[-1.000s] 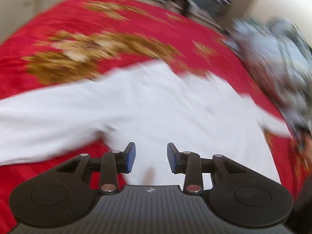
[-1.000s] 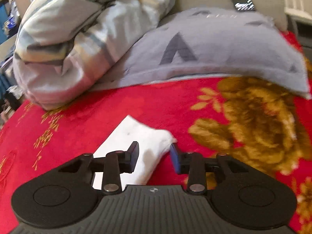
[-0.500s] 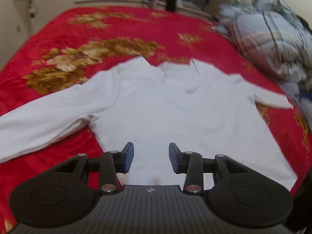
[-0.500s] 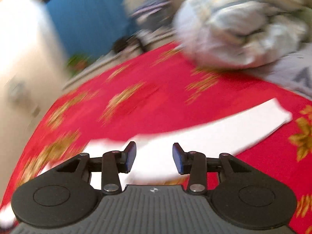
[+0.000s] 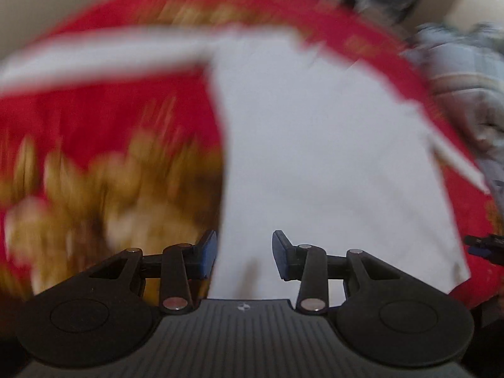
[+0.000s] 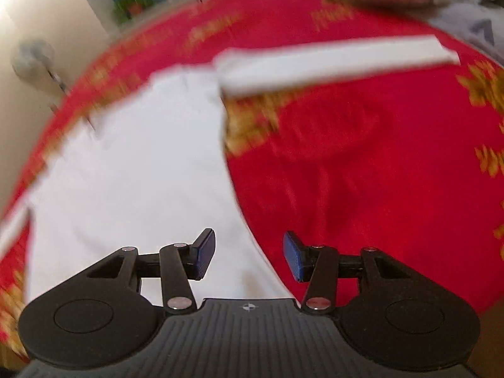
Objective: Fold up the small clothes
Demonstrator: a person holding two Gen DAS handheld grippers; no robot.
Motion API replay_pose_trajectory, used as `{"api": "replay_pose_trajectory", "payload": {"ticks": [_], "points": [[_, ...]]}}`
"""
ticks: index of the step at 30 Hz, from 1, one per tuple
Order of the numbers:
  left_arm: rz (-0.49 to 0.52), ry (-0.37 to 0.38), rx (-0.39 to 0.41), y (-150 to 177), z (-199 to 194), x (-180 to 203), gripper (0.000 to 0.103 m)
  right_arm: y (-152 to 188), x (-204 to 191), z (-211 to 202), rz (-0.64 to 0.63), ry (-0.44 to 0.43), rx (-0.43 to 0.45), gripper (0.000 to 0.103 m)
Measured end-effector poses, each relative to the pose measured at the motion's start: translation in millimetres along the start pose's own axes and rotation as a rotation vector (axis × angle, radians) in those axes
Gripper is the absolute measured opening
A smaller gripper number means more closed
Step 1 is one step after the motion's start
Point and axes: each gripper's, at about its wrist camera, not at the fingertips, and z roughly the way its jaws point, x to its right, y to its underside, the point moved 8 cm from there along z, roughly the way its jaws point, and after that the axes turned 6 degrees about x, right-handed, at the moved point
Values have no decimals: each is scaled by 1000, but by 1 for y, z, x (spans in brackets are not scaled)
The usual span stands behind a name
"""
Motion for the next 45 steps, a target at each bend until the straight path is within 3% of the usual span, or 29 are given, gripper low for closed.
{"api": "replay_pose_trajectory", "payload": {"ticks": [3, 6, 11, 14, 15, 16, 17, 18, 20, 24, 26, 29, 32, 34, 36, 38, 40, 43, 45], "points": [[-64, 1, -91, 13, 18, -18, 43, 15, 8, 8, 7, 18, -50, 50], [-88, 32, -99, 13, 18, -22, 43, 26, 12, 14, 0, 33, -98, 50], [-84, 49, -103, 21, 8, -20, 43, 33, 10, 7, -34, 26, -105, 50], [-78, 53, -108, 30, 7, -18, 42, 34, 14, 5, -13, 42, -100, 37], [-75, 53, -110, 31, 9, -19, 41, 34, 15, 5, -10, 46, -102, 26], [-67, 51, -111, 32, 11, -20, 33, 34, 16, 6, -6, 45, -104, 15], [-61, 50, -115, 35, 10, -18, 12, 34, 17, 4, 4, 38, -105, 10], [-64, 48, -114, 36, 7, -19, 5, 34, 18, 3, 29, 26, -100, 7], [-91, 73, -67, 29, -5, -21, 4, 31, 21, -5, 91, 14, -67, 6], [-55, 139, 129, 10, -56, -15, 3, 8, 17, -57, 178, -102, 107, 5], [-43, 131, 178, 10, -71, -18, 3, 3, 20, -80, 232, -149, 168, 5], [-70, 126, 137, 17, -67, -25, 3, 6, 32, -89, 303, -148, 181, 5], [-30, 85, 13, 32, -45, -24, 5, 21, 37, -66, 267, -58, 64, 5], [-12, 8, -62, 45, -31, -31, 5, 33, 38, -46, 231, 13, -19, 8], [9, -41, -24, 42, -31, -33, 8, 38, 39, -36, 181, 116, -50, 13], [24, 28, 35, 34, -39, -21, 12, 32, 32, -41, 138, 130, 12, 18], [48, 100, 44, 36, -39, -5, 18, 25, 16, -49, 93, 76, 76, 26], [44, 120, -71, 53, -20, 8, 32, 26, -4, -42, 24, 14, 64, 41], [58, 73, -187, 71, -1, 8, 36, 40, -5, -19, 13, 27, -58, 45]]}}
